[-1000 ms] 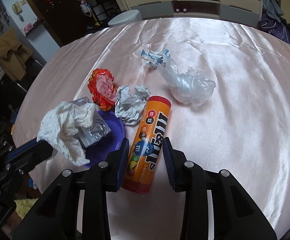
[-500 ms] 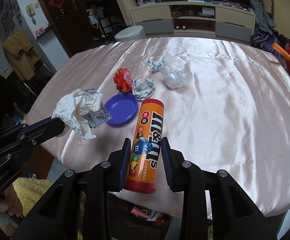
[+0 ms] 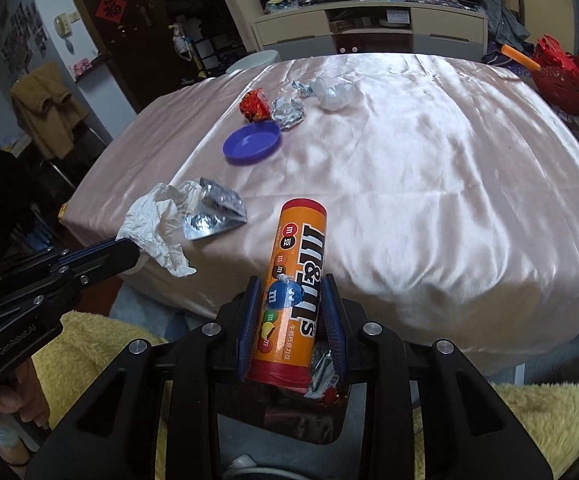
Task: Collect trash
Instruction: 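Carry the tissue and M&M's tube over the black bin and release both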
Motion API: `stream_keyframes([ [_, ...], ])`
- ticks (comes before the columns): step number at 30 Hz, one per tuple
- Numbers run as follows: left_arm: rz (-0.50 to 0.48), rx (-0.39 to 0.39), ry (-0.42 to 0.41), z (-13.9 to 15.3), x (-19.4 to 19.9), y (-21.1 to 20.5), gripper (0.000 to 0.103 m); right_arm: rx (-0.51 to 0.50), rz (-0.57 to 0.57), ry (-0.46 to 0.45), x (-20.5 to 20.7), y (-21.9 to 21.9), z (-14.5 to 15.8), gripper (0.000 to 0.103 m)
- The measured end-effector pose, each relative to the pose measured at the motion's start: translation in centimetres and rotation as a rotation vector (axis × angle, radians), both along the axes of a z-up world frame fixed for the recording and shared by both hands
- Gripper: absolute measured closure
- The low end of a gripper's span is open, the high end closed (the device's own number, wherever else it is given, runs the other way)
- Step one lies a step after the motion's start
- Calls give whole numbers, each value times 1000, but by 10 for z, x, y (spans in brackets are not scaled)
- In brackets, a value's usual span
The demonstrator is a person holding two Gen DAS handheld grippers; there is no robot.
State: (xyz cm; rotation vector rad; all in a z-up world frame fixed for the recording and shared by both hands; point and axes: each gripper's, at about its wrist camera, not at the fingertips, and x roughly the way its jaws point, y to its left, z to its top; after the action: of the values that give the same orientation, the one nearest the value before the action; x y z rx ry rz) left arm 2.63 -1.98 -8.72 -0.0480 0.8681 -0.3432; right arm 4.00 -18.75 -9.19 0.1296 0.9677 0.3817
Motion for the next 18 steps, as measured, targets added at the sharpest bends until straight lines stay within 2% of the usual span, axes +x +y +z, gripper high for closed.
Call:
stream_keyframes([
  [7,-15,7,62,-39,-20,-7,100,35,-22,23,-22,1,-32,71],
  [13,-16,28,126,-74,-25,-7,100,-17,-29,51,-30,8,-63,71],
  [18,-29,39,168,-102,-26,-10,100,0,-18,112,-29,8,-88,71],
])
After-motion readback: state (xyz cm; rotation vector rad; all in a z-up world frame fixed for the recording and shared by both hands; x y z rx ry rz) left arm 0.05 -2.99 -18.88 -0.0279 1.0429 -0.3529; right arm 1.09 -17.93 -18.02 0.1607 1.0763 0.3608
